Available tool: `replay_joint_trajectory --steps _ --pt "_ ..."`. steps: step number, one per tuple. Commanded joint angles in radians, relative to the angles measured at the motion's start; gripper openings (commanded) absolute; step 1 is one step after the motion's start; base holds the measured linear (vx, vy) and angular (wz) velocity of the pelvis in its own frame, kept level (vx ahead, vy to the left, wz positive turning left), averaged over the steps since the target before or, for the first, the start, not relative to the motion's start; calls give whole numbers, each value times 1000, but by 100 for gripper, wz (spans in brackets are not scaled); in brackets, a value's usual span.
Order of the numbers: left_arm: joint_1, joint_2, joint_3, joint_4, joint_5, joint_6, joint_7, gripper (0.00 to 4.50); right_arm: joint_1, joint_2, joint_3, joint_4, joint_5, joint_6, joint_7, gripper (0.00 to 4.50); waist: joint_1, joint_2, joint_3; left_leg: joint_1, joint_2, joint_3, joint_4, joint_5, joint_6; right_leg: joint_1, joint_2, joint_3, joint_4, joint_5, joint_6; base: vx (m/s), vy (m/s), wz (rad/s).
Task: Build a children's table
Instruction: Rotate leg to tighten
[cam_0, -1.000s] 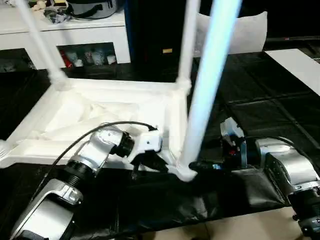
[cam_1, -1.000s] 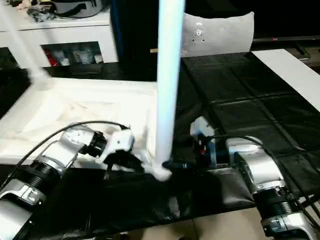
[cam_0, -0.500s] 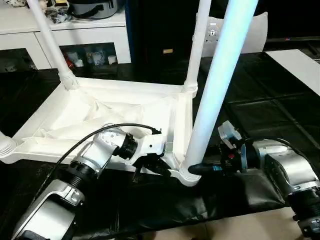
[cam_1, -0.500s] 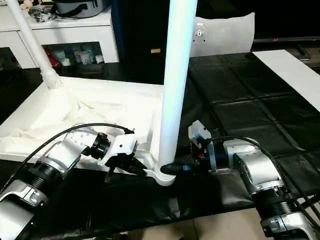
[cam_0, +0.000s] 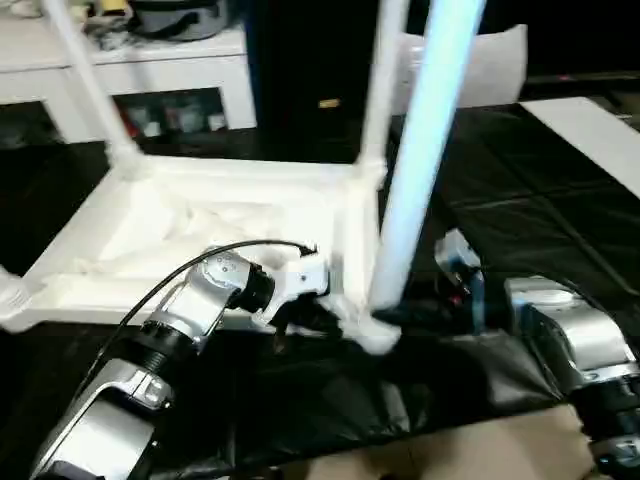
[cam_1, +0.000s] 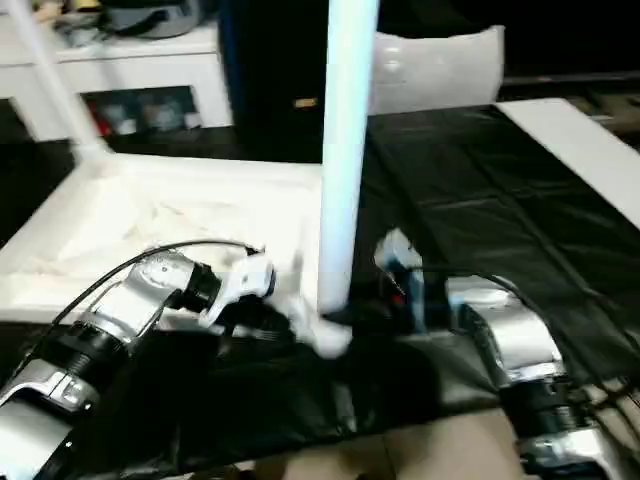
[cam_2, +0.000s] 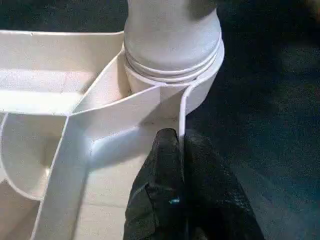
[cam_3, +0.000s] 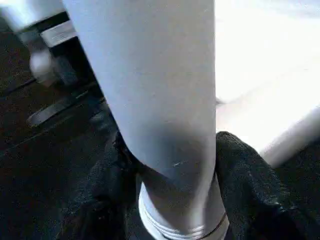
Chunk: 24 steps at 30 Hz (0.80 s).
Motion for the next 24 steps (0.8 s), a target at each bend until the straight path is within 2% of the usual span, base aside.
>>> replay_joint_trajectory --steps 1,2,3,4,5,6,7,8,9,10,11,12,13,14,15,19,22,24 --pt "-45 -102 22 -10 -23 67 130 0 -46 79 19 24 -37 41 -162 199 -8 -5 -59 21 41 -38 -77 -397 -14 37 -66 22 -108 -640 -66 0 0 0" --pt "-53 -120 32 1 -22 83 167 0 -57 103 12 40 -48 51 -215 198 -24 -8 -61 23 38 -41 -73 -415 -14 39 -66 15 -113 -652 -60 0 0 0" --pt "-71 -152 53 25 -16 107 242 0 -83 148 -6 76 -77 70 -332 197 -41 -6 -61 11 37 -42 -74 -411 -7 44 -63 13 -113 -637 -58 0 0 0" --pt "-87 -176 70 49 -12 111 303 0 -106 179 -16 114 -95 67 -407 197 -54 8 -65 12 36 -49 -74 -424 -11 47 -63 5 -114 -623 -60 0 0 0" --pt "-87 -176 70 49 -12 111 303 0 -106 179 -16 114 -95 67 -407 197 -62 7 -66 13 40 -51 -76 -433 -8 49 -63 2 -117 -602 -62 0 0 0" --pt "-98 -193 81 63 -14 111 339 0 -119 198 -22 138 -100 55 -445 197 -71 10 -72 4 42 -55 -79 -423 7 61 -65 1 -112 -535 -74 0 0 0" --pt "-108 -213 95 75 -20 113 383 0 -132 219 -28 164 -109 28 -491 197 -74 8 -71 2 43 -54 -80 -415 13 57 -66 4 -112 -504 -83 0 0 0" --pt "-112 -223 98 79 -20 106 400 0 -137 226 -28 178 -112 -2 -501 197 -79 7 -72 6 38 -47 -75 -410 24 50 -66 6 -113 -475 -107 0 0 0" --pt "-115 -229 100 81 -20 101 410 0 -141 231 -28 187 -113 -23 -506 230 -78 3 -75 0 35 -43 -73 -378 40 56 -68 9 -110 -451 -121 0 0 0" --pt "-116 -237 103 79 -22 101 413 0 -144 243 -37 190 -108 -41 -512 250 -76 4 -75 0 36 -43 -73 -362 48 57 -68 11 -108 -435 -128 0 0 0" --pt "-116 -242 104 78 -22 100 413 0 -146 254 -47 191 -102 -51 -517 250 -72 17 -78 -1 37 -40 -72 -325 59 58 -68 16 -101 -384 -148 0 0 0" --pt "-117 -247 103 77 -16 102 413 0 -147 266 -60 187 -98 -50 -523 266 -72 9 -82 -3 40 -37 -72 -288 71 59 -65 19 -96 -320 -170 0 0 0" --pt "-116 -246 98 75 -10 100 406 0 -146 274 -67 176 -93 -50 -519 266 -68 9 -84 -2 42 -37 -71 -271 75 60 -65 21 -90 -292 -183 0 0 0" --pt "-115 -244 96 77 -3 98 403 0 -144 279 -72 166 -96 -49 -521 286 -64 9 -84 -2 42 -35 -70 -251 86 60 -63 22 -85 -264 -200 0 0 0" --pt "-115 -237 91 81 4 85 398 0 -141 275 -69 158 -97 -53 -520 286 -60 9 -85 -4 43 -35 -69 -228 93 64 -64 22 -80 -244 -207 0 0 0" --pt "-106 -199 68 85 18 35 362 0 -111 211 -38 130 -94 -92 -434 332 -42 11 -88 -2 46 -32 -65 -176 113 65 -62 25 -71 -189 -217 0 0 0" --pt "-85 -159 58 75 17 -8 294 0 -72 139 -33 91 -81 -114 -327 354 -34 9 -86 -1 49 -30 -66 -181 122 66 -63 28 -69 -175 -223 0 0 0" --pt "-78 -141 54 74 15 -21 258 0 -65 111 -45 91 -76 -128 -286 376 -28 9 -84 1 49 -29 -67 -195 115 65 -65 28 -72 -208 -224 0 0 0"
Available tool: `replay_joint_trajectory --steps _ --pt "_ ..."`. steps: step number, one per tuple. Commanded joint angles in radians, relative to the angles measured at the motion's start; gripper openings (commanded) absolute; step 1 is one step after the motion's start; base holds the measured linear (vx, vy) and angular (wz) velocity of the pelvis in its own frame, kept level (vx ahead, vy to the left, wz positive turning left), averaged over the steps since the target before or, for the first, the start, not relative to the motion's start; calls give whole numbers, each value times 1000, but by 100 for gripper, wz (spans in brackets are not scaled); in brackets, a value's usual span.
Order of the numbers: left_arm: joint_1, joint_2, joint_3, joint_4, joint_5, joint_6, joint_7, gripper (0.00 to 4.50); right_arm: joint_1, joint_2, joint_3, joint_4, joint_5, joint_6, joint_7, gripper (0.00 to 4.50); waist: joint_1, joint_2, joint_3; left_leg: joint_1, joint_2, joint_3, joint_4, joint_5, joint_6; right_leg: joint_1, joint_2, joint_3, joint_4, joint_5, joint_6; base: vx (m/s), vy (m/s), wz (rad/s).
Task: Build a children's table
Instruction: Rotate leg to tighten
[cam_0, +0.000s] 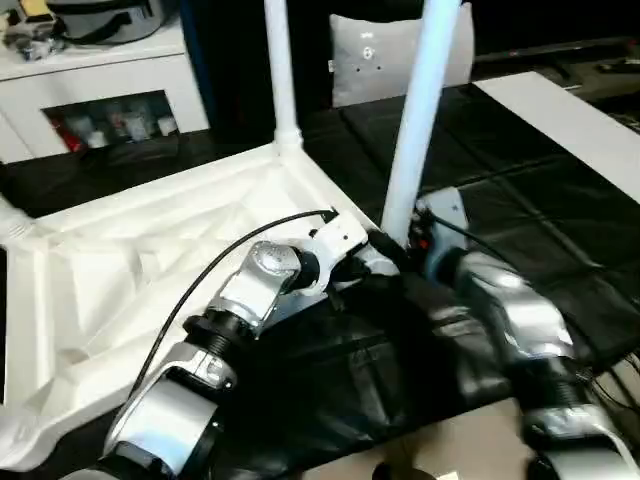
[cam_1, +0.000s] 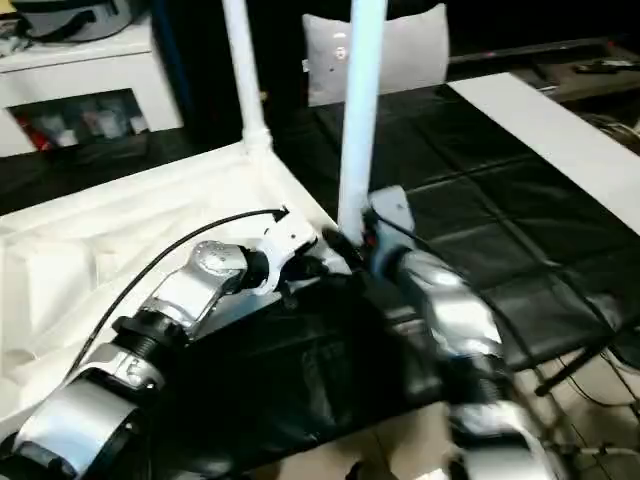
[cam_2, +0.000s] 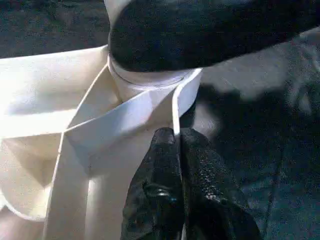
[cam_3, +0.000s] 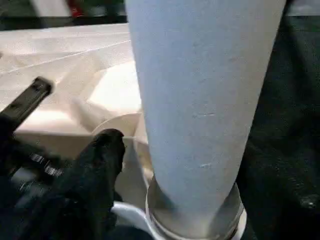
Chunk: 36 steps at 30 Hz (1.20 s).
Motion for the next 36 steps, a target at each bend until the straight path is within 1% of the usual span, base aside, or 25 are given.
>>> replay_joint_trajectory --steps 1,2,4,5,6,7,8,9,10,11,13,14,16,18,21,24,25,26,27,28,29,30,33,34,36 --pt "-1 31 -19 -46 -10 -72 -79 0 13 -37 15 -19 20 -30 97 385 10 -6 -81 15 48 -14 -61 -217 109 70 -65 47 -62 -266 -207 0 0 0" --pt "-1 31 -19 -46 -10 -72 -79 0 13 -37 15 -19 20 -30 97 392 12 -6 -80 17 48 -13 -61 -227 103 68 -65 48 -64 -286 -201 0 0 0" --pt "7 63 -31 -38 -1 -111 -114 0 35 -96 31 -39 34 -63 209 399 16 -5 -79 19 50 -14 -64 -246 88 67 -63 47 -67 -321 -188 0 0 0" --pt "15 94 -46 -34 -5 -156 -170 0 51 -147 53 -59 44 -105 298 399 23 -6 -76 24 54 -14 -66 -270 83 62 -64 49 -70 -339 -179 0 0 0" --pt "17 98 -47 -34 -7 -161 -179 0 53 -154 56 -61 45 -111 310 399 23 -6 -76 24 54 -14 -66 -270 83 62 -64 49 -70 -339 -179 0 0 0" --pt "22 111 -53 -37 -13 -178 -213 0 58 -172 64 -69 54 -118 348 399 29 -7 -78 21 56 -16 -67 -276 85 67 -65 49 -68 -342 -172 0 0 0" --pt "29 125 -59 -44 -20 -195 -250 0 64 -190 74 -78 62 -129 389 399 30 -5 -78 19 57 -16 -69 -272 81 65 -64 51 -63 -326 -178 0 0 0" --pt "39 145 -69 -58 -27 -217 -305 0 68 -205 78 -78 73 -127 436 399 33 -8 -78 21 56 -15 -68 -281 82 65 -65 49 -64 -326 -184 0 0 0" --pt "42 152 -73 -63 -29 -226 -324 0 69 -209 79 -77 77 -125 451 399 35 -7 -78 19 56 -14 -68 -278 83 66 -66 50 -63 -326 -185 0 0 0" --pt "53 176 -88 -78 -31 -245 -378 0 70 -222 83 -73 91 -123 502 399 38 -5 -78 20 59 -15 -68 -280 82 65 -68 51 -62 -329 -189 0 0 0" --pt "60 196 -102 -88 -30 -260 -420 0 70 -231 87 -69 101 -126 545 399 41 -4 -79 20 61 -14 -68 -277 82 64 -68 52 -59 -318 -196 0 0 0" --pt "65 215 -118 -95 -29 -277 -462 0 68 -240 95 -60 106 -137 579 383 47 -2 -79 26 63 -12 -68 -280 77 58 -66 54 -60 -317 -202 0 0 0" --pt "67 223 -125 -97 -28 -284 -479 0 66 -243 98 -55 109 -141 591 383 56 -1 -79 25 64 -13 -70 -277 71 59 -67 54 -57 -315 -203 0 0 0" --pt "70 240 -142 -105 -34 -303 -529 0 59 -248 110 -39 118 -154 620 354 65 -2 -79 29 64 -11 -70 -286 59 56 -68 55 -57 -319 -204 0 0 0" --pt "72 248 -153 -114 -41 -321 -575 0 52 -251 119 -33 137 -140 671 333 67 -2 -80 27 65 -12 -71 -286 57 59 -68 56 -53 -315 -204 0 0 0" --pt "70 251 -159 -116 -39 -333 -598 0 53 -254 131 -51 155 -115 730 302 69 -8 -81 25 64 -12 -70 -269 63 61 -69 56 -52 -308 -205 0 0 0" --pt "66 250 -160 -112 -37 -339 -600 0 54 -257 140 -57 160 -103 748 296 71 -9 -81 24 64 -11 -69 -265 65 61 -70 56 -52 -310 -205 0 0 0" --pt "62 248 -161 -107 -35 -342 -598 0 55 -259 147 -61 162 -98 759 288 73 -7 -81 24 65 -12 -69 -260 66 60 -70 56 -52 -314 -203 0 0 0" --pt "56 246 -162 -99 -34 -346 -594 0 53 -260 156 -59 163 -99 766 277 74 -9 -81 25 65 -11 -69 -255 66 60 -70 57 -52 -319 -200 0 0 0" --pt "56 246 -162 -99 -34 -346 -594 0 53 -260 156 -59 163 -99 766 277 75 -9 -80 24 64 -11 -69 -255 65 60 -71 57 -52 -324 -198 0 0 0" --pt "55 245 -162 -98 -34 -347 -593 0 52 -259 157 -58 164 -100 767 258 77 -9 -80 25 64 -11 -69 -253 62 59 -70 57 -54 -334 -194 0 0 0" --pt "53 245 -161 -93 -32 -349 -587 0 49 -256 158 -54 165 -97 771 258 79 -11 -81 25 64 -11 -68 -245 61 59 -71 57 -53 -336 -191 0 0 0" --pt "52 245 -159 -89 -30 -351 -585 0 45 -253 162 -53 165 -91 780 222 82 -12 -81 25 63 -11 -67 -241 61 58 -71 56 -54 -340 -188 0 0 0" --pt "52 245 -158 -88 -30 -351 -585 0 43 -252 163 -53 165 -90 782 222 82 -11 -81 25 63 -11 -68 -242 61 59 -71 56 -54 -343 -186 0 0 0" --pt "51 245 -157 -85 -31 -353 -584 0 41 -252 165 -54 166 -85 783 202 83 -11 -82 25 64 -11 -67 -239 60 58 -71 56 -54 -346 -183 0 0 0"
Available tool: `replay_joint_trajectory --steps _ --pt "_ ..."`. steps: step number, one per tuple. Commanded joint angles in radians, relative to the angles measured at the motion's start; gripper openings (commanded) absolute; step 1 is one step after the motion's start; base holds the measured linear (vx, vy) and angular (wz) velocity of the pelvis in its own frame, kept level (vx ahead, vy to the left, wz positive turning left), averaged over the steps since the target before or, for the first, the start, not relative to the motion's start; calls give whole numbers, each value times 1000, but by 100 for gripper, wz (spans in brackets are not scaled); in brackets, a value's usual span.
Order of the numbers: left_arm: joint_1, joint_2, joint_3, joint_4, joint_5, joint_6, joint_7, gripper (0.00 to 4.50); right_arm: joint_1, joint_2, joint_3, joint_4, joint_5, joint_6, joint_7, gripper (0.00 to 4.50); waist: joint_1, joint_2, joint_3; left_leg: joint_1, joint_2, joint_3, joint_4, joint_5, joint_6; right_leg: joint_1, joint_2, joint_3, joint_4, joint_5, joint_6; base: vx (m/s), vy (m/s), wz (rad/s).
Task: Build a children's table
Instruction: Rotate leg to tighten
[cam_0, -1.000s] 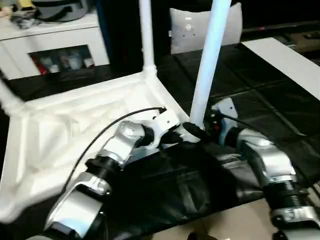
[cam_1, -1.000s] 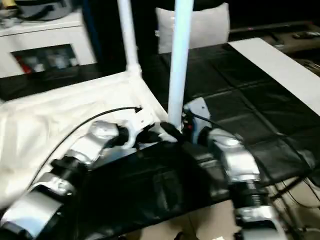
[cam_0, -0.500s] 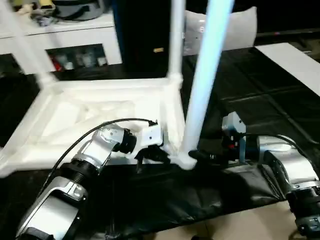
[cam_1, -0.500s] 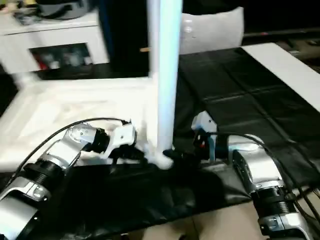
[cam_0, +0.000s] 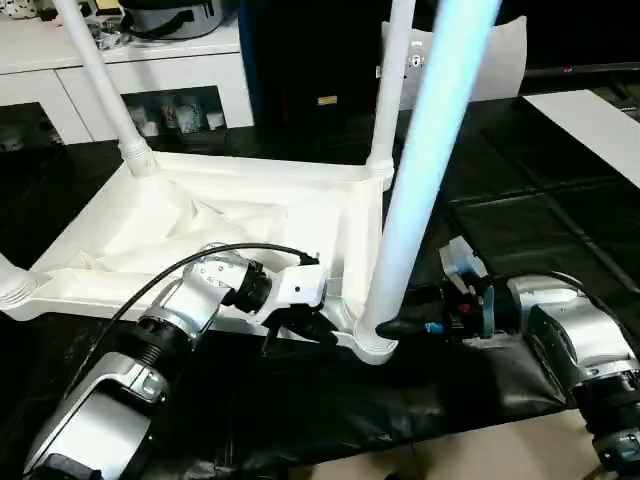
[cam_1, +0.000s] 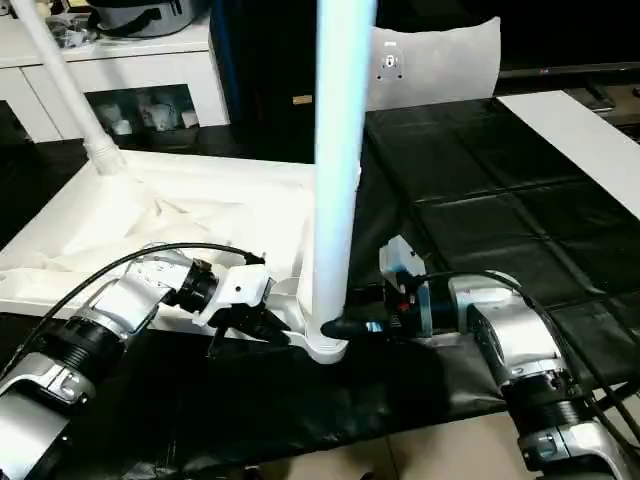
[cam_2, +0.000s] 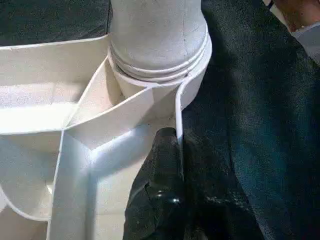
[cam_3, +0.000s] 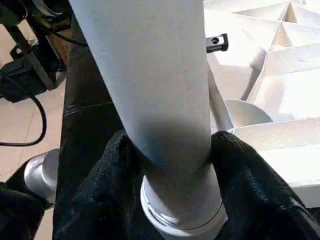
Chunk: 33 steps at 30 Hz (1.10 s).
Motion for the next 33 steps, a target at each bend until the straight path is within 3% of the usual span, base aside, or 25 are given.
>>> replay_joint_trajectory --steps 1,9,11,12,13,16,19,20,21,23,24,25,27,28,31,32,33 --pt "-18 -5 -19 -6 17 -19 -14 0 -21 4 23 -21 20 17 30 202 -4 -13 -81 22 62 -15 -73 -232 65 53 -70 53 -56 -339 -186 0 0 0" --pt "-19 -24 0 -4 9 33 33 0 5 9 27 -66 32 59 14 191 -1 -13 -81 22 61 -15 -72 -224 67 53 -69 53 -56 -335 -188 0 0 0" --pt "-25 -54 23 -8 5 96 100 0 22 31 20 -92 23 94 -61 191 -1 -11 -80 23 63 -15 -73 -224 63 52 -68 54 -56 -339 -185 0 0 0" --pt "-34 -91 47 -14 1 173 176 0 14 80 -2 -81 -8 125 -195 191 -5 -12 -76 24 62 -15 -74 -243 56 51 -67 52 -60 -364 -182 0 0 0" --pt "-38 -105 56 -17 -1 200 206 0 6 103 -13 -71 -22 141 -256 191 -9 -7 -72 24 58 -17 -77 -273 39 51 -67 49 -65 -415 -169 0 0 0" --pt "-42 -121 64 -18 -2 227 236 0 -1 127 -23 -60 -41 141 -317 191 -26 -12 -67 29 45 -21 -75 -321 16 50 -70 37 -85 -546 -113 0 0 0" --pt "-60 -183 92 -17 -6 313 337 0 -44 212 -57 5 -97 162 -523 189 -64 -15 -63 29 35 -28 -71 -377 10 50 -65 18 -106 -640 -54 0 0 0" --pt "-73 -220 110 -9 -7 352 400 0 -70 257 -78 38 -113 179 -625 189 -64 -15 -63 29 35 -28 -71 -377 10 50 -65 18 -106 -640 -54 0 0 0" --pt "-73 -220 110 -9 -7 352 400 0 -70 257 -78 38 -113 179 -625 189 -93 -8 -61 27 28 -32 -64 -398 2 50 -61 2 -117 -665 -35 0 0 0" --pt "-105 -295 148 26 -2 404 541 0 -122 345 -128 109 -126 204 -812 188 -113 -5 -62 21 27 -36 -64 -406 14 55 -59 -5 -122 -663 -20 0 0 0" --pt "-116 -317 163 38 -5 415 581 0 -138 370 -145 132 -127 206 -858 188 -131 1 -63 24 28 -38 -61 -422 17 53 -58 -13 -126 -651 -24 0 0 0" --pt "-118 -321 166 40 -5 417 587 0 -140 374 -148 135 -127 206 -866 188 -138 3 -66 23 30 -42 -62 -426 17 59 -60 -18 -126 -633 -27 0 0 0" --pt "-131 -345 182 50 -8 428 633 0 -156 403 -170 161 -122 198 -916 188 -153 10 -75 3 48 -53 -78 -403 40 75 -66 -9 -107 -467 -67 0 0 0" --pt "-136 -351 187 53 -9 426 644 0 -157 404 -170 169 -123 173 -914 188 -157 1 -78 1 47 -50 -78 -385 50 73 -69 -3 -102 -402 -100 0 0 0" --pt "-141 -359 193 52 -9 428 664 0 -158 406 -168 179 -129 129 -909 188 -155 -5 -84 -3 34 -36 -66 -310 80 73 -74 5 -95 -360 -145 0 0 0" --pt "-142 -363 196 49 -6 436 671 0 -160 411 -170 181 -137 125 -913 223 -152 -6 -85 -5 32 -33 -62 -269 95 74 -75 7 -92 -351 -154 0 0 0" --pt "-142 -363 196 49 -6 436 671 0 -160 411 -170 181 -137 125 -913 223 -147 -5 -85 -5 33 -31 -60 -237 107 72 -72 7 -89 -336 -160 0 0 0"
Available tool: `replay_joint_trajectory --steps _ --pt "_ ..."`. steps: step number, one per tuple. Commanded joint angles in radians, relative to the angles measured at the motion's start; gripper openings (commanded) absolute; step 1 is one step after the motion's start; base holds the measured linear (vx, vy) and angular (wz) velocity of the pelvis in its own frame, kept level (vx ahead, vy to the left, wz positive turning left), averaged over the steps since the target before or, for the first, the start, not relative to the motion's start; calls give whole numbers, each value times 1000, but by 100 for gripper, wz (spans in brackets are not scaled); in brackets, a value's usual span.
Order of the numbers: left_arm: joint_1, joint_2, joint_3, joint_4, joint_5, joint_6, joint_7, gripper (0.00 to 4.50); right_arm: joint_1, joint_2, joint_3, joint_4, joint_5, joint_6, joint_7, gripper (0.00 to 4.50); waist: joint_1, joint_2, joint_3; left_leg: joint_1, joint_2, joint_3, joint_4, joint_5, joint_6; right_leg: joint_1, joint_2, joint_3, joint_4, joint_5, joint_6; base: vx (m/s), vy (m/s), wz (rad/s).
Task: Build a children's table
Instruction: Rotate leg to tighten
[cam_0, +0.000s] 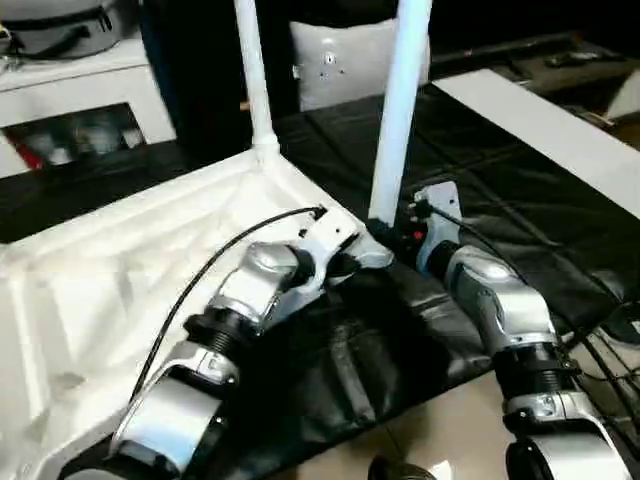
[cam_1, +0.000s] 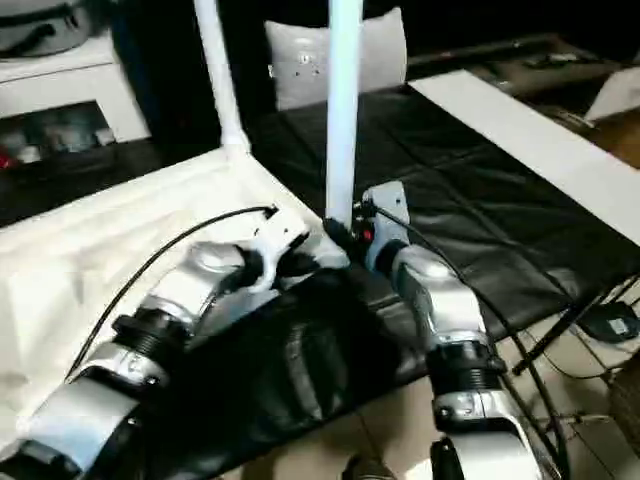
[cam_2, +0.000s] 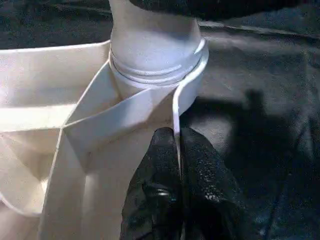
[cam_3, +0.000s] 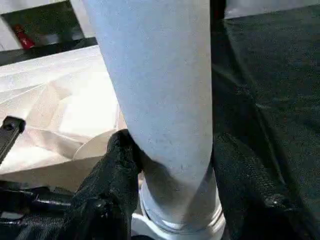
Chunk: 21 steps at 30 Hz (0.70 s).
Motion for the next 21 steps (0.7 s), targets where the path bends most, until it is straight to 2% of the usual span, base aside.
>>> replay_joint_trajectory --steps 1,2,4,5,6,7,8,9,10,11,12,14,16,18,21 --pt "-46 -40 -21 -57 -47 -27 -44 0 1 23 21 20 15 6 15 244 18 -17 -86 -1 31 -12 -59 -224 116 70 -67 43 -62 -344 -159 45 -55 4" --pt "-40 -32 -24 -63 -41 -33 -56 0 11 15 14 9 16 -5 27 264 24 -16 -85 1 33 -11 -58 -212 122 68 -65 45 -58 -340 -163 0 0 0" --pt "-37 -26 -27 -65 -38 -39 -63 0 18 4 13 2 16 -12 37 276 35 -12 -87 0 37 -12 -58 -182 129 72 -66 46 -53 -324 -163 0 0 0" --pt "-23 -3 -36 -72 -29 -55 -89 0 47 -42 18 -22 17 -44 91 276 48 -10 -88 5 42 -11 -58 -166 131 69 -64 47 -52 -305 -166 0 0 0" --pt "-22 1 -38 -72 -28 -59 -95 0 50 -49 18 -24 17 -49 100 288 57 -11 -87 6 43 -9 -58 -163 134 68 -63 50 -49 -288 -170 0 0 0" --pt "-18 8 -42 -73 -26 -67 -106 0 58 -65 20 -30 17 -59 118 302 57 -11 -87 6 43 -9 -58 -163 134 68 -63 50 -49 -288 -170 0 0 0" --pt "-4 38 -56 -76 -21 -86 -149 0 83 -116 16 -50 37 -86 206 309 71 -8 -88 12 48 -9 -61 -168 132 67 -60 51 -45 -264 -179 0 0 0" --pt "-1 46 -60 -76 -19 -94 -161 0 88 -126 14 -56 46 -91 229 309 79 -10 -87 11 48 -7 -61 -179 135 69 -61 54 -43 -261 -181 0 0 0" --pt "5 58 -66 -78 -18 -106 -184 0 97 -147 17 -67 54 -94 271 318 88 -7 -87 15 49 -6 -62 -187 131 66 -62 54 -44 -274 -183 0 0 0" --pt "5 58 -66 -78 -18 -106 -184 0 97 -147 17 -67 54 -94 271 327 88 -7 -87 15 49 -6 -62 -187 131 66 -62 54 -44 -274 -183 0 0 0" --pt "10 74 -73 -79 -19 -131 -219 0 107 -177 21 -80 66 -99 330 338 90 -9 -82 16 49 -5 -65 -213 118 65 -61 53 -49 -312 -176 0 0 0" --pt "16 97 -85 -78 -18 -147 -259 0 118 -221 29 -93 78 -107 408 354 97 -6 -83 24 48 -3 -64 -234 111 62 -61 52 -56 -349 -160 0 0 0" --pt "22 131 -105 -78 -15 -177 -321 0 129 -275 46 -111 87 -111 496 361 106 -8 -80 23 53 -2 -66 -245 108 63 -61 53 -56 -374 -149 0 0 0" --pt "27 156 -122 -78 -13 -211 -367 0 138 -309 67 -122 83 -131 553 391 113 -10 -80 24 53 0 -67 -252 98 59 -60 52 -56 -389 -141 0 0 0" --pt "35 200 -152 -85 -17 -268 -460 0 152 -350 96 -142 86 -176 645 391 117 -8 -80 26 52 1 -67 -261 91 57 -61 52 -58 -413 -135 0 0 0"
